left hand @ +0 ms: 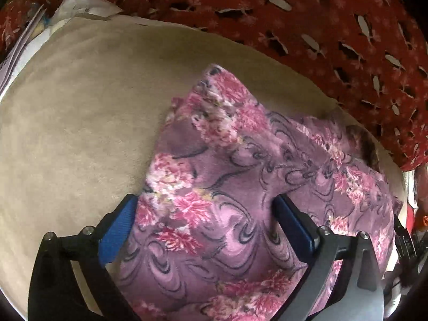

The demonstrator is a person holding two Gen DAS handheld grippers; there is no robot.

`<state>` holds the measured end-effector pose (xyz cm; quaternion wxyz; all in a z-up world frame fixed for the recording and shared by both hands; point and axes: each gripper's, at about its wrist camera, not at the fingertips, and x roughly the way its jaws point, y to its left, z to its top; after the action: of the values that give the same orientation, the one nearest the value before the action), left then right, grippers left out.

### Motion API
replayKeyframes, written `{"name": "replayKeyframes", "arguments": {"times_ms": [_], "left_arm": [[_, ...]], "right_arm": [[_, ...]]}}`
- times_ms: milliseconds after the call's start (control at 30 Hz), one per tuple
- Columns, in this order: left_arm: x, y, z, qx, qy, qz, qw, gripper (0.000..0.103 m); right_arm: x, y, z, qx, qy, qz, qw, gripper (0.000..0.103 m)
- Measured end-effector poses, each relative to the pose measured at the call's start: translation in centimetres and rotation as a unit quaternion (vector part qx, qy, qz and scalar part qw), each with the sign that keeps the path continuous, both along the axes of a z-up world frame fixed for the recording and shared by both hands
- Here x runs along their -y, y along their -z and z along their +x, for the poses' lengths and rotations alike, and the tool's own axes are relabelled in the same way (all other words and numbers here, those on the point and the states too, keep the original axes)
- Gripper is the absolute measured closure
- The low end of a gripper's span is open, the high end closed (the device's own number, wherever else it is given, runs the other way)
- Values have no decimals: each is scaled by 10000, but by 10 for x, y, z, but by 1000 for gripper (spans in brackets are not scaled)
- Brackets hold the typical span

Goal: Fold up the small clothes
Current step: 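Press the folded purple shirt flat with both open grippers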

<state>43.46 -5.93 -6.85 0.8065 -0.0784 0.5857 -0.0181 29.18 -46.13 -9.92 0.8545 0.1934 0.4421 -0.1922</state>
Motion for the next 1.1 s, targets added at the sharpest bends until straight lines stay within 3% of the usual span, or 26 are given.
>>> {"name": "replayKeyframes", "arguments": {"times_ms": [100,233,300,367,433,567,767,867,933,1000,1100], "left_arm": [[-3,-11,-10,67,168,99,9998,4],[-7,-28,-48,351,293,-201,9987,4],[-5,-22,-58,307,292,-236,9988,4],[0,-3,-61,64,286,-78,9995,3],[-2,-3,-69,102,203,-107,9997,3],[-10,-14,-76,-31,172,-281,9995,4],[-36,-25,-112,87,76,-590,9982,4],[-44,-9,-121,-177,1,-514,9985,4],[-48,-2,-129,-243,-41,-489,9985,4],[-47,-8,-137,-150,-28,-448,9989,4],[-50,-15,-151,-170,-23,-754,9970,4]], "right_arm": [[-7,-15,-10,134,-118,-209,9996,35],[-26,-41,-35,581,-514,-295,9966,34],[-33,-43,-42,612,-666,-265,9956,34],[-41,-31,-44,285,-782,-410,9957,34],[-41,-12,-41,-186,-825,-420,9955,34],[-35,-24,-56,25,-552,-117,9984,35],[-59,-49,-88,313,-942,-418,9942,33],[-57,-36,-93,152,-1008,-349,9942,33],[-58,-15,-96,-359,-991,-243,9941,34],[-55,-14,-101,-298,-923,-132,9952,35],[-56,-29,-114,-166,-859,-12,9962,34]]}}
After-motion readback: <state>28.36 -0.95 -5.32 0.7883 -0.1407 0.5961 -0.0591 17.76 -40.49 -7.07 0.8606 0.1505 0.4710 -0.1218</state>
